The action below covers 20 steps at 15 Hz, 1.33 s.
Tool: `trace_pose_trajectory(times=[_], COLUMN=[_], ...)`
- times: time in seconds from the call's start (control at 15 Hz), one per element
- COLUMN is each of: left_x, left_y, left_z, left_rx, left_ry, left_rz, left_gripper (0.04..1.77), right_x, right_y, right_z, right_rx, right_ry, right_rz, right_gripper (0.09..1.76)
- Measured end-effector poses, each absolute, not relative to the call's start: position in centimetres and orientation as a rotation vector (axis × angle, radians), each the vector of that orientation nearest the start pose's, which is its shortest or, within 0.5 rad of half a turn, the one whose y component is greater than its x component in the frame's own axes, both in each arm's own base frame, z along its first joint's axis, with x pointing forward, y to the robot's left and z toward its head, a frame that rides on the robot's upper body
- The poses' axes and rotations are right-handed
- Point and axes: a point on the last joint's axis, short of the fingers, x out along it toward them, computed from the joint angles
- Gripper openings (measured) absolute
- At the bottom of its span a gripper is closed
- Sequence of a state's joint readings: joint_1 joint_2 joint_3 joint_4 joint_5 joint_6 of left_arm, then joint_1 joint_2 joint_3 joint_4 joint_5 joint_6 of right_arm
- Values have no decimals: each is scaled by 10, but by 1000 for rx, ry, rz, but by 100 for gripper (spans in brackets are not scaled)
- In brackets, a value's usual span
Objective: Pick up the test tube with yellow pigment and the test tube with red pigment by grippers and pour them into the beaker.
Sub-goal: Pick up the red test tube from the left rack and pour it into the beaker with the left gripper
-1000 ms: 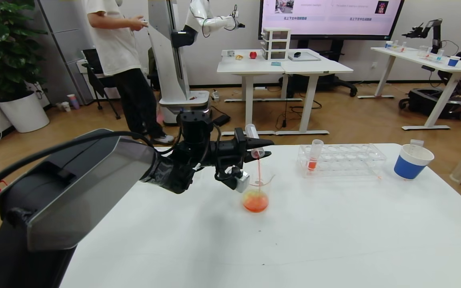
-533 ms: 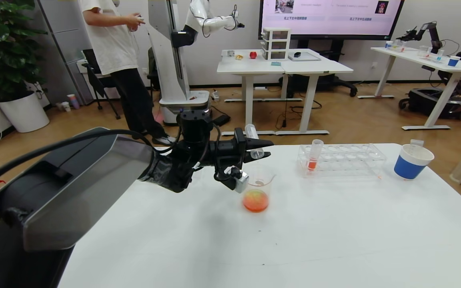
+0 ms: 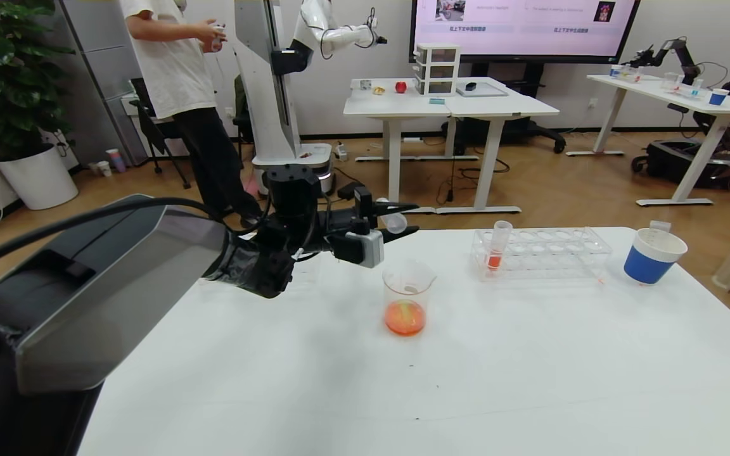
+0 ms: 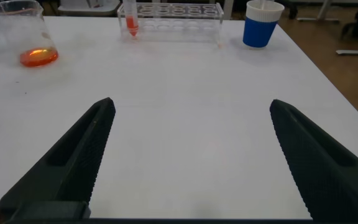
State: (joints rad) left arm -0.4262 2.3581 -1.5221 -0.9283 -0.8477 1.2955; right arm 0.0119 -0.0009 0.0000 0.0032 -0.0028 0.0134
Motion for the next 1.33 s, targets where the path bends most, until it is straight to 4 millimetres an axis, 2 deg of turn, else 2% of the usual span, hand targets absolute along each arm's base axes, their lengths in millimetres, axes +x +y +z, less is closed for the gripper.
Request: trace_pose_trajectory(times=[0.13, 0.4, 0.53, 0.67, 0.93, 1.13, 1.33], left_x=[428, 411, 403, 397, 377, 366, 359], left_y=[-205, -199, -195, -188, -174, -153, -125], left_z=[150, 136, 138, 144, 156, 174, 178], left_rx=[939, 411, 241, 156, 21, -37, -42], left_ry=[-838, -528, -430, -332, -113, -96, -89], left_rz=[-884, -504, -392, -283, -210, -158, -125], left_gripper=[55, 55, 55, 55, 55, 55, 55], right_x=[-23, -23, -23, -23, -23, -23, -23], right_y=[0, 0, 0, 0, 0, 0, 0], right_z=[75, 75, 75, 75, 75, 75, 75], right_rx=[13, 13, 13, 13, 13, 13, 13], right_ry=[2, 2, 2, 2, 2, 2, 2], right_rz=[9, 9, 9, 9, 9, 9, 9], right_gripper=[174, 174, 174, 174, 174, 174, 174])
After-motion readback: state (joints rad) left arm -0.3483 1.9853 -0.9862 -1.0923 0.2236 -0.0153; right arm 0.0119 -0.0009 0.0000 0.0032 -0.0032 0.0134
